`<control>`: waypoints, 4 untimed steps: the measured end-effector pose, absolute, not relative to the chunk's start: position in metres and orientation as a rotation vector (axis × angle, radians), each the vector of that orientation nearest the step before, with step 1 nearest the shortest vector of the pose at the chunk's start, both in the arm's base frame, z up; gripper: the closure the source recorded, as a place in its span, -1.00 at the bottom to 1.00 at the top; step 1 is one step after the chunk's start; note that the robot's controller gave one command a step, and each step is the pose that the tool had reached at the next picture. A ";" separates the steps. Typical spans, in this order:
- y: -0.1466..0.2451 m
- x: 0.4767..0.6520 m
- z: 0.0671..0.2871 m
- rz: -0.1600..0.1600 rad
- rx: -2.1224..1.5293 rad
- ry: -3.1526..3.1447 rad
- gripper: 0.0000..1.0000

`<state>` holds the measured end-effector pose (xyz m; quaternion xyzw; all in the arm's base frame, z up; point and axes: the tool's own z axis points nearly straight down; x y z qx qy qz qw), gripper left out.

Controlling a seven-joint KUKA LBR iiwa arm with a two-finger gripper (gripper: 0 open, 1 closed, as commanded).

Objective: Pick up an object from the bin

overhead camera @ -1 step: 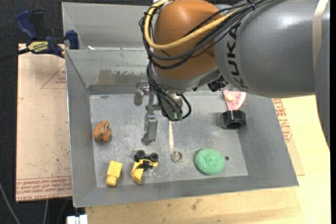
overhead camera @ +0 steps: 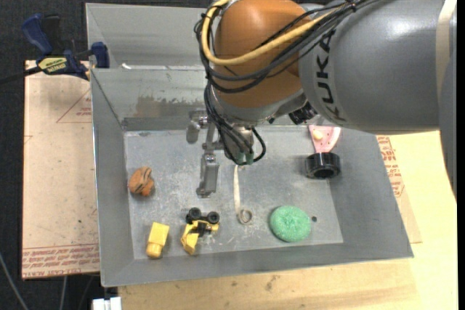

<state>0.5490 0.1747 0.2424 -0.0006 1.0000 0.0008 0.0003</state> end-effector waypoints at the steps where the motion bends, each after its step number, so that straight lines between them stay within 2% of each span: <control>1: 0.175 0.549 0.242 0.003 -0.004 3.141 -1.00; 2: 0.174 0.555 0.237 -0.005 -0.064 3.154 -1.00; 3: 0.164 0.544 0.237 0.006 -0.114 3.124 -1.00; 4: 0.166 0.538 0.173 0.002 -0.315 3.120 -1.00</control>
Offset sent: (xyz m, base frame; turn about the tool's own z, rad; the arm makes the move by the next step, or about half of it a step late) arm 0.0309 -0.0004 0.0903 -0.0523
